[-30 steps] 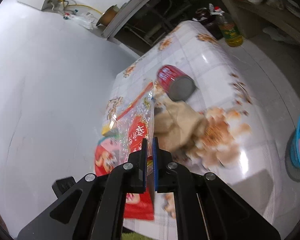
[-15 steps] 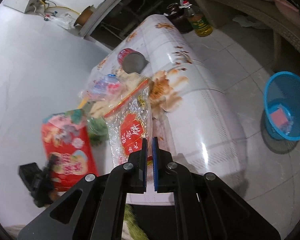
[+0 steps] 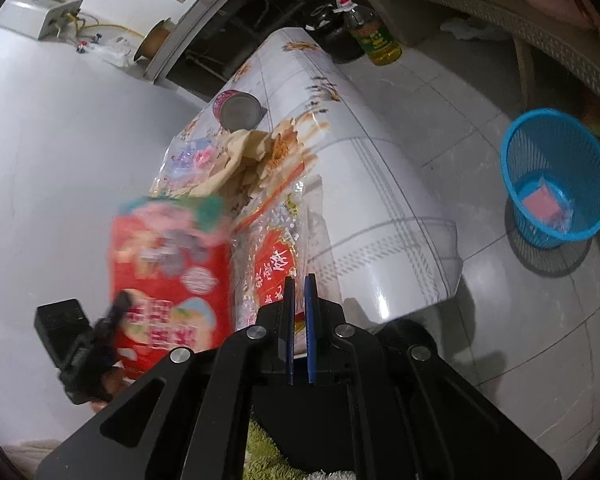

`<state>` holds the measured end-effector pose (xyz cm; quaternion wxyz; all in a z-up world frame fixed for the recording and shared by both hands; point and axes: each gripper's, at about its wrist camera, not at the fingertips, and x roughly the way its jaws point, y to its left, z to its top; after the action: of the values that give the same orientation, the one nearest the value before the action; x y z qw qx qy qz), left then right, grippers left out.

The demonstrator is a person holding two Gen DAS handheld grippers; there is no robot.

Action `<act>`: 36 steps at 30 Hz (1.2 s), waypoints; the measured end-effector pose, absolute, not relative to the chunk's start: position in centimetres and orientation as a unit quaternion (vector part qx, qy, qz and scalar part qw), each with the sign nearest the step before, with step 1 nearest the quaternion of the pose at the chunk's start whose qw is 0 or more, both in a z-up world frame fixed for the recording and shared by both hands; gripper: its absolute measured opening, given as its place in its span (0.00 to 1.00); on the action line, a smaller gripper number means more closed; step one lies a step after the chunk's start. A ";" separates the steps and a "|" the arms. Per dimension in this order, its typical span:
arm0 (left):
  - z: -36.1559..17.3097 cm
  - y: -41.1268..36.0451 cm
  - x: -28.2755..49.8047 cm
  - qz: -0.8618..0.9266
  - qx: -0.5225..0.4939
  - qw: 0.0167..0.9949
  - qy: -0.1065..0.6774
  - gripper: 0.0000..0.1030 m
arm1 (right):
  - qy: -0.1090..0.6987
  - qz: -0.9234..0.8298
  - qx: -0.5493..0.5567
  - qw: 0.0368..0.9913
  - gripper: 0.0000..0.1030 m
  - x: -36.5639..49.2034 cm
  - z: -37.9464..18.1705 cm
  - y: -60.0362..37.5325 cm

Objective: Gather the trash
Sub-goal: 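Lift both held bags and carry them over the blue basket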

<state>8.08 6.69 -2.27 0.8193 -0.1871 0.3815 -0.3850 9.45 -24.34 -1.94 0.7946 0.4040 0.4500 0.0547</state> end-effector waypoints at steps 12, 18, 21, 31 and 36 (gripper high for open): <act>-4.1 5.4 9.2 -0.340 -0.142 0.827 0.425 0.00 | 0.449 0.097 0.450 0.766 0.32 10.2 -4.6 -24.5; -4.2 5.3 9.4 -0.337 -0.148 0.822 0.434 0.00 | 0.447 0.117 0.473 0.750 0.34 10.7 -5.7 -24.5; -4.5 5.0 9.8 -0.340 -0.156 0.812 0.448 0.03 | 0.443 0.122 0.490 0.741 0.34 10.8 -6.3 -24.6; -5.4 3.4 9.8 -0.354 -0.163 0.790 0.474 0.03 | 0.447 0.112 0.487 0.743 0.07 11.1 -6.7 -24.0; -4.0 2.9 9.7 -0.378 -0.177 0.788 0.453 0.00 | 0.418 0.092 0.476 0.768 0.05 9.8 -5.6 -25.2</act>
<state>9.74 2.90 -4.03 0.7880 -0.1772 0.4527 -0.3778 9.81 -25.22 -5.63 0.7684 0.4760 0.4178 0.0916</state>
